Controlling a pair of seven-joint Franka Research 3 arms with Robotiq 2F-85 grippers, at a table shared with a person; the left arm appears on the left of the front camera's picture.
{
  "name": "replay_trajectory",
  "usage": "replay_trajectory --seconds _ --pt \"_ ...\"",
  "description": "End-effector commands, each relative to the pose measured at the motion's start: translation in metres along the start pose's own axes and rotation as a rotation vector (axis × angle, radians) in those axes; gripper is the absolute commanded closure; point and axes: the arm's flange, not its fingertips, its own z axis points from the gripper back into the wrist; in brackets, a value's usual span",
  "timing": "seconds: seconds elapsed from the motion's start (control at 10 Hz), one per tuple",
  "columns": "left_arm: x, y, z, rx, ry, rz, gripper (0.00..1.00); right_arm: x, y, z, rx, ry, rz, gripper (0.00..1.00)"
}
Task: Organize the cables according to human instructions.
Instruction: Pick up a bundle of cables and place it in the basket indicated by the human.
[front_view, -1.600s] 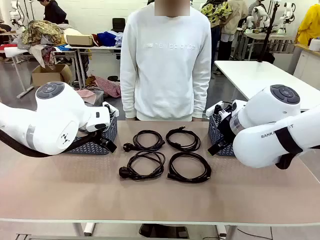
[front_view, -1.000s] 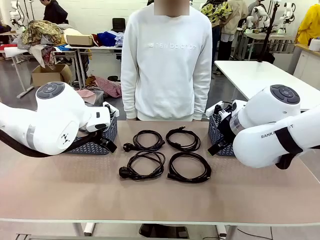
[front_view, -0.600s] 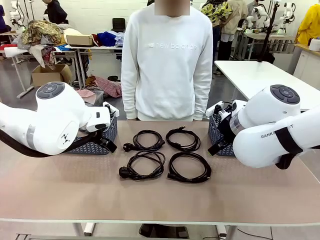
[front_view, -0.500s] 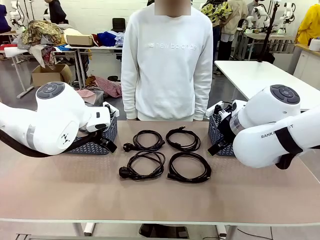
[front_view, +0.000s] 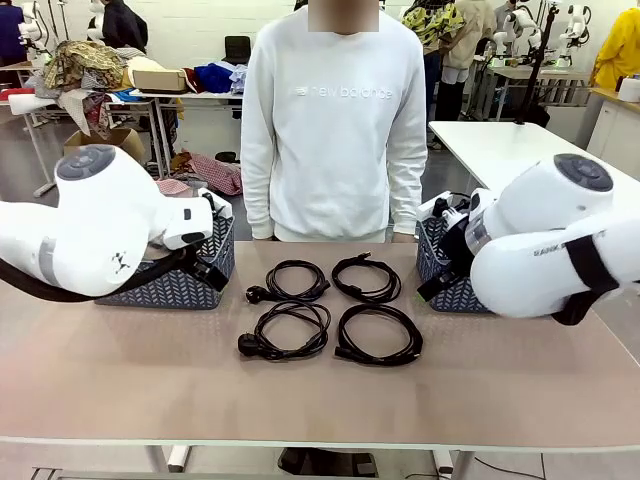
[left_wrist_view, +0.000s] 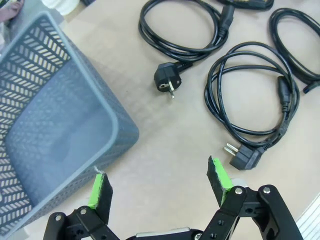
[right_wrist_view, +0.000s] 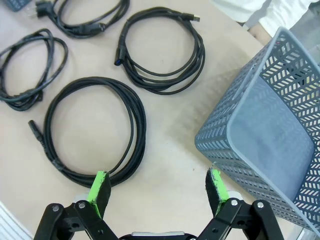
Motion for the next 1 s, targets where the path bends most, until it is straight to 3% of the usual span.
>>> replay_trajectory --seconds 0.0,0.5,0.9 --pt "-0.012 0.014 0.027 -0.054 -0.001 -0.050 0.00 0.003 -0.022 0.026 0.079 -0.016 0.031 0.00" --pt "-0.016 0.055 0.068 -0.238 -0.103 -0.133 0.00 0.002 -0.069 0.069 0.228 -0.115 0.036 0.00" --pt "-0.016 0.094 0.089 -0.363 -0.168 -0.122 0.00 -0.006 -0.106 0.088 0.322 -0.197 -0.008 0.00"
